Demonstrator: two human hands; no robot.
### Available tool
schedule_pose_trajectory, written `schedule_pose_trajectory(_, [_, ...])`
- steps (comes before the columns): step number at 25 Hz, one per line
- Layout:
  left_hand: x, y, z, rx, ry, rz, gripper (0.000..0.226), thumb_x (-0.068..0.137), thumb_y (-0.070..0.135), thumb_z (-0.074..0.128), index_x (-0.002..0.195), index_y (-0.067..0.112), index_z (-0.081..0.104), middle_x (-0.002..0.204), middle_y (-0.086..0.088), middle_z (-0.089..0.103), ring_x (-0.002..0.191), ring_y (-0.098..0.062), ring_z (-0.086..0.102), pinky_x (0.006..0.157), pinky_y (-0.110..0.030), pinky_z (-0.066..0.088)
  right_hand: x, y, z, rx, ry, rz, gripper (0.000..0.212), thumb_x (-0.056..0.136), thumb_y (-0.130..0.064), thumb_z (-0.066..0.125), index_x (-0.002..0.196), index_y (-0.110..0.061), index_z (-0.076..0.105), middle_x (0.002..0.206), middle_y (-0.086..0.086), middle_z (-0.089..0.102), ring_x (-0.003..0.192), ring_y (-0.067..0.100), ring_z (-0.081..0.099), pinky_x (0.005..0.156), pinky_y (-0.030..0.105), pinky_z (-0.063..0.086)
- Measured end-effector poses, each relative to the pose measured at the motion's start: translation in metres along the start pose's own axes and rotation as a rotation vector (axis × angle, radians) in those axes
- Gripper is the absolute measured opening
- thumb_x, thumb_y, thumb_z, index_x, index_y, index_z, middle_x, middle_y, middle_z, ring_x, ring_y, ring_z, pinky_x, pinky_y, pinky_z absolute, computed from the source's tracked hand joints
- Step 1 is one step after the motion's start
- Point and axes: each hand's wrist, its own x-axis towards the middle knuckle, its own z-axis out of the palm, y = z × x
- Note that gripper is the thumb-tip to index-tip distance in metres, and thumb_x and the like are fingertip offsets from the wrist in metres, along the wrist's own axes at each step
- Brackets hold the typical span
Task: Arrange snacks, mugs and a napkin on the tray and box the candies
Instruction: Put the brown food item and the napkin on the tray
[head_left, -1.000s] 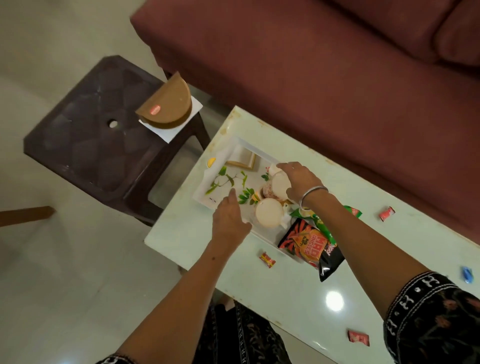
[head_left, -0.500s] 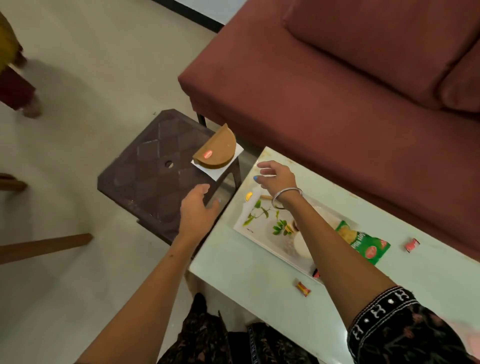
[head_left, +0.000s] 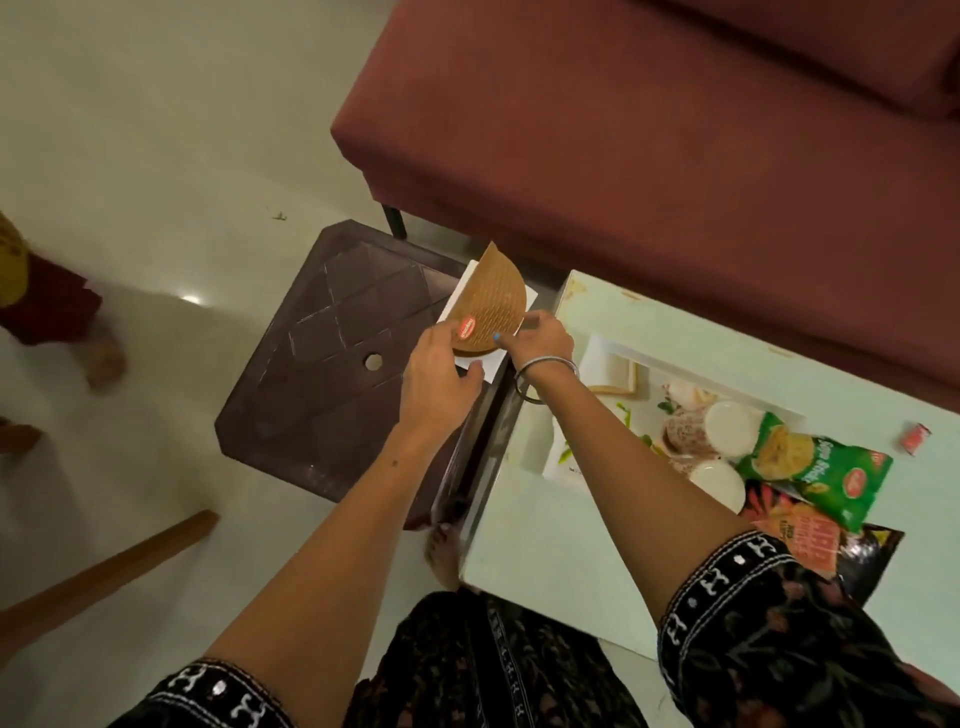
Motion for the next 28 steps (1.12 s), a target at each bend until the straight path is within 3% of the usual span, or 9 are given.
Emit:
schedule_pose_trajectory(3, [0.009, -0.009, 0.004, 0.035, -0.045, 0.036, 0.051, 0.080, 0.013, 0.067, 0.126, 0.008, 0.046, 0.126, -0.012, 0.053, 0.116, -0.025, 0.052, 0.099, -0.039, 0.046, 0.013, 0.000, 0.014, 0.075, 0.076, 0.163, 0.049, 0.079, -0.035, 0.070, 0.117, -0.008, 0.054, 0.117, 0.012, 0.063, 0.108, 0.030, 0.058, 0.083, 0.033, 0.046])
schedule_pose_trajectory(5, [0.012, -0.012, 0.006, 0.059, -0.058, 0.049, 0.052, 0.080, 0.013, 0.067, 0.127, 0.009, 0.045, 0.127, -0.012, 0.051, 0.117, -0.025, 0.051, 0.100, -0.040, 0.045, 0.019, -0.002, 0.018, 0.137, 0.065, 0.219, 0.035, 0.080, -0.035, 0.068, 0.101, -0.008, 0.062, 0.104, 0.012, 0.067, 0.099, 0.030, 0.062, 0.082, 0.034, 0.049])
schedule_pose_trajectory(6, [0.013, -0.014, 0.006, 0.079, -0.057, 0.065, 0.053, 0.080, 0.013, 0.067, 0.128, 0.010, 0.044, 0.128, -0.012, 0.051, 0.118, -0.026, 0.050, 0.101, -0.040, 0.045, 0.022, -0.002, 0.019, 0.186, 0.061, 0.242, 0.025, 0.080, -0.032, 0.069, 0.091, -0.011, 0.064, 0.097, 0.011, 0.068, 0.094, 0.029, 0.063, 0.082, 0.034, 0.051])
schedule_pose_trajectory(10, [0.020, -0.015, 0.007, 0.158, -0.044, 0.100, 0.057, 0.079, 0.014, 0.068, 0.128, 0.007, 0.041, 0.133, -0.014, 0.047, 0.124, -0.029, 0.045, 0.105, -0.044, 0.040, 0.021, -0.005, 0.017, 0.434, 0.043, 0.341, 0.019, 0.078, -0.014, 0.071, 0.097, -0.009, 0.068, 0.098, 0.009, 0.069, 0.086, 0.021, 0.061, 0.083, 0.033, 0.052])
schedule_pose_trajectory(15, [0.020, 0.002, 0.013, 0.363, 0.009, 0.134, 0.058, 0.084, 0.024, 0.062, 0.132, 0.007, 0.035, 0.140, -0.015, 0.043, 0.131, -0.029, 0.040, 0.108, -0.045, 0.035, -0.001, -0.023, 0.006, 0.496, 0.050, 0.193, 0.009, 0.072, -0.016, 0.074, 0.081, -0.017, 0.071, 0.091, 0.004, 0.073, 0.087, 0.020, 0.066, 0.081, 0.032, 0.056])
schedule_pose_trajectory(21, [0.003, 0.036, 0.026, 0.386, 0.054, 0.131, 0.044, 0.092, 0.018, 0.047, 0.134, 0.008, 0.042, 0.129, -0.011, 0.058, 0.101, -0.032, 0.062, 0.080, -0.043, 0.050, -0.037, -0.021, -0.026, 0.307, 0.195, -0.064, 0.010, 0.074, -0.022, 0.072, 0.081, -0.016, 0.075, 0.069, -0.004, 0.067, 0.070, 0.011, 0.065, 0.070, 0.024, 0.055])
schedule_pose_trajectory(24, [-0.016, 0.052, 0.044, 0.282, 0.054, 0.119, 0.036, 0.094, 0.021, 0.046, 0.127, 0.008, 0.048, 0.108, -0.012, 0.068, 0.089, -0.031, 0.067, 0.072, -0.040, 0.054, -0.048, 0.001, -0.046, 0.198, 0.291, -0.129, 0.010, 0.077, -0.020, 0.066, 0.083, -0.018, 0.074, 0.078, -0.003, 0.071, 0.071, 0.007, 0.061, 0.069, 0.018, 0.051])
schedule_pose_trajectory(28, [-0.050, 0.064, 0.076, 0.095, 0.047, 0.077, 0.035, 0.095, 0.025, 0.044, 0.125, 0.010, 0.053, 0.094, -0.011, 0.070, 0.080, -0.026, 0.067, 0.074, -0.036, 0.056, -0.060, 0.046, -0.068, 0.210, 0.485, -0.035, 0.030, 0.074, -0.018, 0.070, 0.102, -0.016, 0.059, 0.101, 0.004, 0.064, 0.085, 0.017, 0.058, 0.071, 0.026, 0.048])
